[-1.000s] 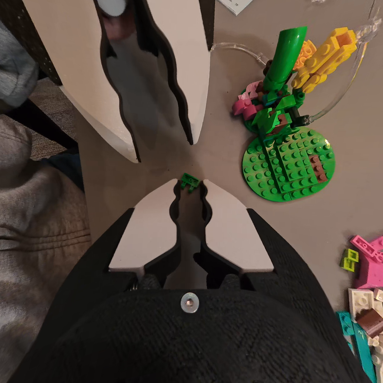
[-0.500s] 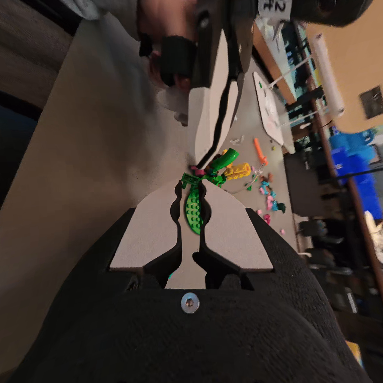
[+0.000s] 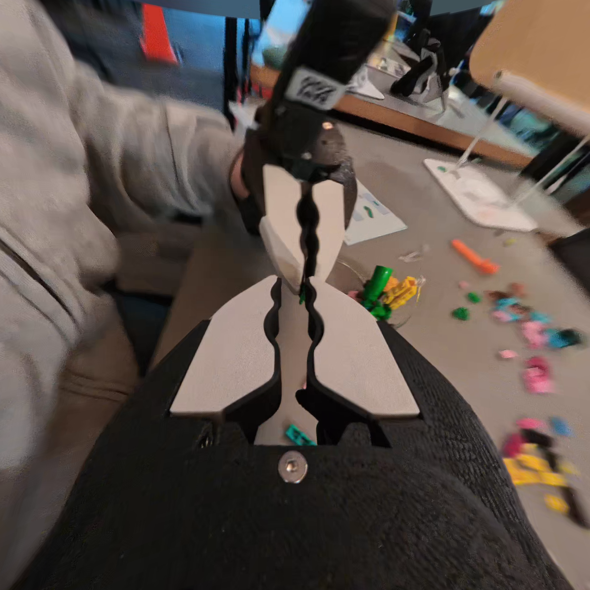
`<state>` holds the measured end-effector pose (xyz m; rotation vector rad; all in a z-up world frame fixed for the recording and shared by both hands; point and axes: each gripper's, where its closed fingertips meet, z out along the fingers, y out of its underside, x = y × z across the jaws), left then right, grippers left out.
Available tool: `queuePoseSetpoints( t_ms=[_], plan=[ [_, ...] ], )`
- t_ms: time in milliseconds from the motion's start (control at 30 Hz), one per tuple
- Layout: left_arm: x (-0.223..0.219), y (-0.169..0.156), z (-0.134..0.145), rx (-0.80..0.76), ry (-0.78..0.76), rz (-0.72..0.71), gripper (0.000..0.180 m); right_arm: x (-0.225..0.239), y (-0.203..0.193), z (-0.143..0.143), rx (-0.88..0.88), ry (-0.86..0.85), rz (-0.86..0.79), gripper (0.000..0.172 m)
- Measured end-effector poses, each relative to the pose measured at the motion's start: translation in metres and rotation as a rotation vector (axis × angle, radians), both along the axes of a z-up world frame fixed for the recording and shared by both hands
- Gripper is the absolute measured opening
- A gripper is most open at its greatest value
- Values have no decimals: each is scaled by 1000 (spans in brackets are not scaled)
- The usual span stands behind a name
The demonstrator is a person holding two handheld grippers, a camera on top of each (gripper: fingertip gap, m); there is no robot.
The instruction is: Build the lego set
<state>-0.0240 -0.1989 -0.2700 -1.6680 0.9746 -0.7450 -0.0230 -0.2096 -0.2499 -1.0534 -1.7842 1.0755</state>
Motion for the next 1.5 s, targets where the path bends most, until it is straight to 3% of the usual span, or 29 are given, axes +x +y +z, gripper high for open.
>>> queuePoseSetpoints(
  t_ms=[133,267,367,1067,1367,1500],
  plan=[
    [4,-8,16,344,108,-23,4,4,9,5,-434,-139,7,15],
    [8,-8,15,476,214,-6,4,10,-9,-5,-787,-326,132,23],
    [12,-10,14,509,245,-21,4,9,-16,-7,-902,-343,182,23],
    [20,-14,15,541,239,-46,4,15,-13,-3,-965,-355,226,12],
    [20,-13,14,536,236,-41,5,15,-12,-4,-893,-349,210,9],
    [15,-6,9,435,214,13,11,13,-1,-9,-797,-313,134,9]
  ],
)
